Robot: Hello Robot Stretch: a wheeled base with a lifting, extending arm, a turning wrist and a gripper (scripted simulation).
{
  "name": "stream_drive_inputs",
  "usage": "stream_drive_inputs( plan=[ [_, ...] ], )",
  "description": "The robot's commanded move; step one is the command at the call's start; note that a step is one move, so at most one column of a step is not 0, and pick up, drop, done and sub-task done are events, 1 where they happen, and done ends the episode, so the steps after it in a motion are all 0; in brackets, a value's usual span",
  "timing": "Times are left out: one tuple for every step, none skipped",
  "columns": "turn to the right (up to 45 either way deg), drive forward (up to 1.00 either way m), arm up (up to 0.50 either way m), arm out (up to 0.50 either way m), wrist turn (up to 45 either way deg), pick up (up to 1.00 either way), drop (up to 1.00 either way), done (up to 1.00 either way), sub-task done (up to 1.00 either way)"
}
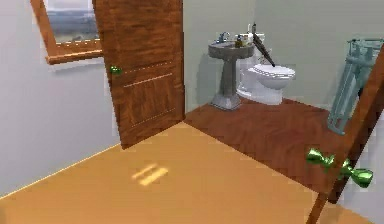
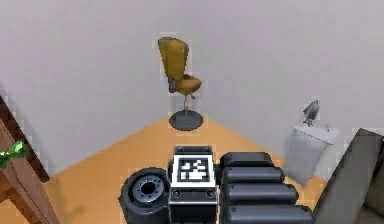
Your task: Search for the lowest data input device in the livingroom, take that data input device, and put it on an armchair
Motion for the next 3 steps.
stream_drive_inputs(
  plan=[
    [0.0, 0.85, 0.0, 0.0, 0.0, 0.0, 0.0, 0.0, 0.0],
    [45.0, 0.0, 0.0, 0.0, 0.0, 0.0, 0.0, 0.0, 0.0],
    [6.0, 0.0, 0.0, 0.0, 0.0, 0.0, 0.0, 0.0, 0.0]
  ],
)
